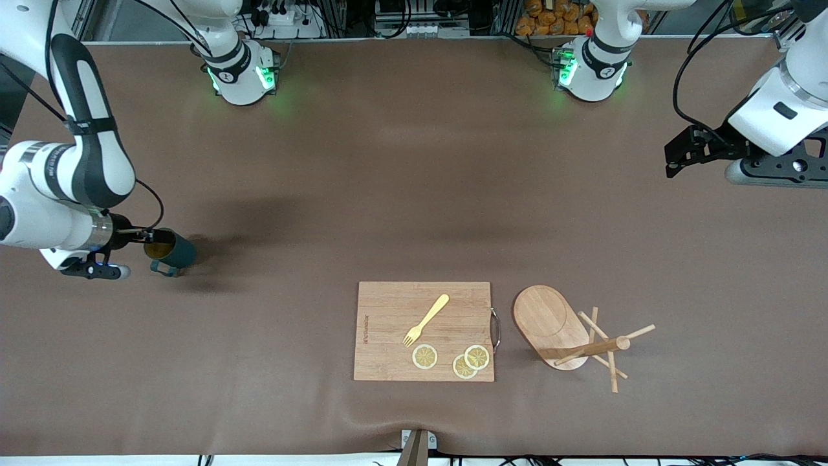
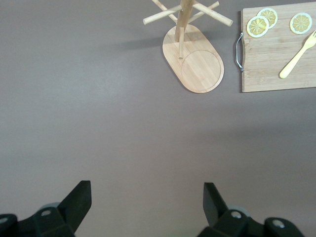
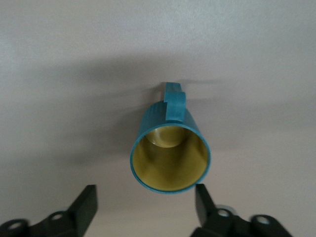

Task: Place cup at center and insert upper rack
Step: 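Reach the right gripper down over the teal mug, then close the right gripper on the teal mug rim and lift it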

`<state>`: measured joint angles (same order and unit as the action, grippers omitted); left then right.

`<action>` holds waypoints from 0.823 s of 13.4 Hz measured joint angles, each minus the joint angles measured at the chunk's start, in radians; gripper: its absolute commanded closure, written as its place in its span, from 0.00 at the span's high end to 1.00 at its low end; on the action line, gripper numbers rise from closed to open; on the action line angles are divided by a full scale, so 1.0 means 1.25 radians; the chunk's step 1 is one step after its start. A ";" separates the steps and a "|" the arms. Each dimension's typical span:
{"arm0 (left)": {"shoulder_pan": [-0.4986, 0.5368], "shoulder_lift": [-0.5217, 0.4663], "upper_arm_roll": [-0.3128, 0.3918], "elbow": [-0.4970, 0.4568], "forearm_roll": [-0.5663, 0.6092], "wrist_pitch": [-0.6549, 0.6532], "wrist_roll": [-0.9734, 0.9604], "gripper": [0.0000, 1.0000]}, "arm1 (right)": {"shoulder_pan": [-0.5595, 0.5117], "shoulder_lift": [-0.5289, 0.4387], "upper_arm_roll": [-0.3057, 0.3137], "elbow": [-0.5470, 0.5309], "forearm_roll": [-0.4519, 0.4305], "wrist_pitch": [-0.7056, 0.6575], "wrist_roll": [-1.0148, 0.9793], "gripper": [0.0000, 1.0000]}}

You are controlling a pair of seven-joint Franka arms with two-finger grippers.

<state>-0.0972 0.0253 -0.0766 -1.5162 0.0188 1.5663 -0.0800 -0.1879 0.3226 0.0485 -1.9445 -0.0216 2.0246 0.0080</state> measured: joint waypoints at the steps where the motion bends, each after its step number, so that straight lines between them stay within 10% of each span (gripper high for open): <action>1: 0.000 0.000 0.000 0.000 0.000 0.000 0.000 1.00 | 0.007 0.002 0.003 -0.006 0.000 0.005 0.027 0.77; 7: 0.000 0.000 -0.008 0.000 0.000 0.000 0.000 1.00 | 0.021 0.050 0.003 -0.014 0.000 0.062 0.063 0.64; 11: 0.000 0.001 -0.009 0.000 0.000 0.000 0.000 1.00 | 0.020 0.074 0.002 -0.014 0.000 0.096 0.065 0.18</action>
<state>-0.0974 0.0260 -0.0884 -1.5160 0.0188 1.5663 -0.0800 -0.1630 0.4150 0.0513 -1.9614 -0.0215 2.1446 0.0893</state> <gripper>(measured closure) 0.000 0.414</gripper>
